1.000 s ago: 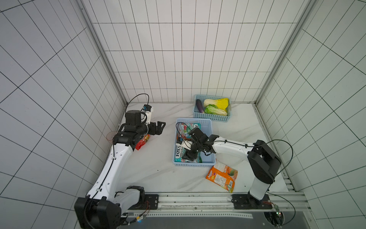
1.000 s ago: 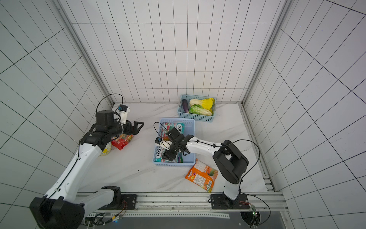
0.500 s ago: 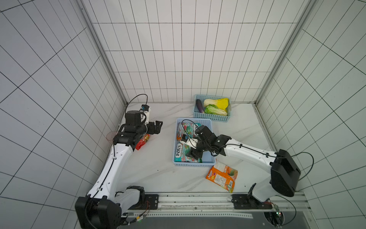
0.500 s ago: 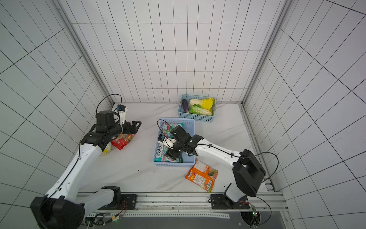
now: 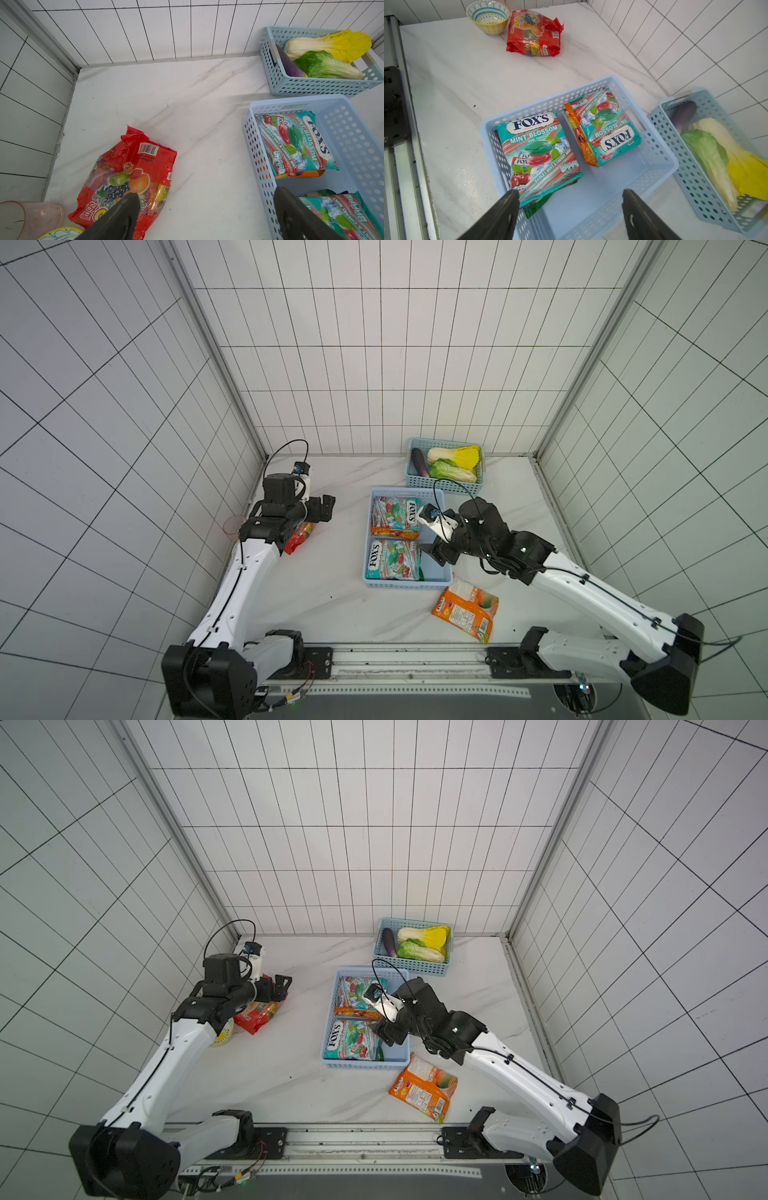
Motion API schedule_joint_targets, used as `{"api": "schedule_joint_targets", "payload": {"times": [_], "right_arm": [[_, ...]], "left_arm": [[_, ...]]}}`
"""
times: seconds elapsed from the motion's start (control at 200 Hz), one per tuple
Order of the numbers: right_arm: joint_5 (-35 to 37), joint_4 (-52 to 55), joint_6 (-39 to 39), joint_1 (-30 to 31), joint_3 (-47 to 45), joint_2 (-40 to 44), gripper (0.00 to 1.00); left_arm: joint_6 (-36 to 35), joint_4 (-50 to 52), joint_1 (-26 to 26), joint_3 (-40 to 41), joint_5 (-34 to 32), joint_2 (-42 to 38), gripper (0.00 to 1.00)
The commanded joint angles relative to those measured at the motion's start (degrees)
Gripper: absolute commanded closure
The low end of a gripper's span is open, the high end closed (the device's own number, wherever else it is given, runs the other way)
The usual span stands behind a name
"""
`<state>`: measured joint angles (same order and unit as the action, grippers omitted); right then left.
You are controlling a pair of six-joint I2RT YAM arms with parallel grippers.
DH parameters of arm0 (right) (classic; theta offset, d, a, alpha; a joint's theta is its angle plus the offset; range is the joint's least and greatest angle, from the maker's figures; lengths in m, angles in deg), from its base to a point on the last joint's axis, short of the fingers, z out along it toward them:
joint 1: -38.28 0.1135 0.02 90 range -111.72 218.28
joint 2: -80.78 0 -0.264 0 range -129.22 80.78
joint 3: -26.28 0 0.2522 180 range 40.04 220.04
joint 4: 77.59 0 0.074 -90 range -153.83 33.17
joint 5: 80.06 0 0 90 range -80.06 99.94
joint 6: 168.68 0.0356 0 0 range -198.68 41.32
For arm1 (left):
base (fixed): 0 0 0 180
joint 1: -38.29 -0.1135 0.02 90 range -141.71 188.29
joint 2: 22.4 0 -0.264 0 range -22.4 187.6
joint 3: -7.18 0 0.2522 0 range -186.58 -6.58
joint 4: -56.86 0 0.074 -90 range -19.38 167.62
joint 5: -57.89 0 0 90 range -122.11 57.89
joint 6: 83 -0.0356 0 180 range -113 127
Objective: Put the candies in the basket
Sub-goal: Place the candy in the basket, then pick up the candy at the center of the board.
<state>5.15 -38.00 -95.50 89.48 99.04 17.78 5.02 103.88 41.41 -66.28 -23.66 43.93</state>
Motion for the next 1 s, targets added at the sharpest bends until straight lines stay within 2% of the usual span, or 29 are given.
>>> {"api": "schedule_joint_targets", "payload": {"times": [0.0, 0.205, 0.38, 0.45, 0.695, 0.78, 0.999], "right_arm": [[4.83, 3.96, 0.91, -2.18, -2.54, 4.10, 0.17], [7.10, 4.59, 0.56, -6.03, -7.09, 9.78, 0.08], [9.41, 2.89, 0.03, -8.46, -11.65, 11.52, 0.04], [10.91, 0.84, -0.06, -8.52, -14.03, 13.19, 0.00], [17.67, -8.43, 0.08, -8.58, -24.22, 23.23, 0.01], [18.73, -9.46, -0.32, -8.65, -25.11, 24.60, 0.01], [21.40, -11.85, -1.37, -8.58, -26.47, 25.06, 0.01]], "left_arm": [[-0.56, -0.37, -0.57, -0.50, 0.26, 0.80, 0.02], [-1.56, -0.18, -1.34, -0.60, 0.24, 1.53, 0.02], [-4.80, 0.13, -1.69, -0.35, -2.41, 2.20, 0.02], [-6.49, 1.94, -1.64, -1.23, -3.81, 2.79, 0.02], [-13.93, 6.37, -1.93, -3.08, -12.76, 7.18, 0.02], [-16.14, 9.30, -2.23, -4.36, -14.21, 9.28, 0.03], [-25.17, 9.02, -3.54, -3.93, -18.55, 14.63, 0.03]]}}
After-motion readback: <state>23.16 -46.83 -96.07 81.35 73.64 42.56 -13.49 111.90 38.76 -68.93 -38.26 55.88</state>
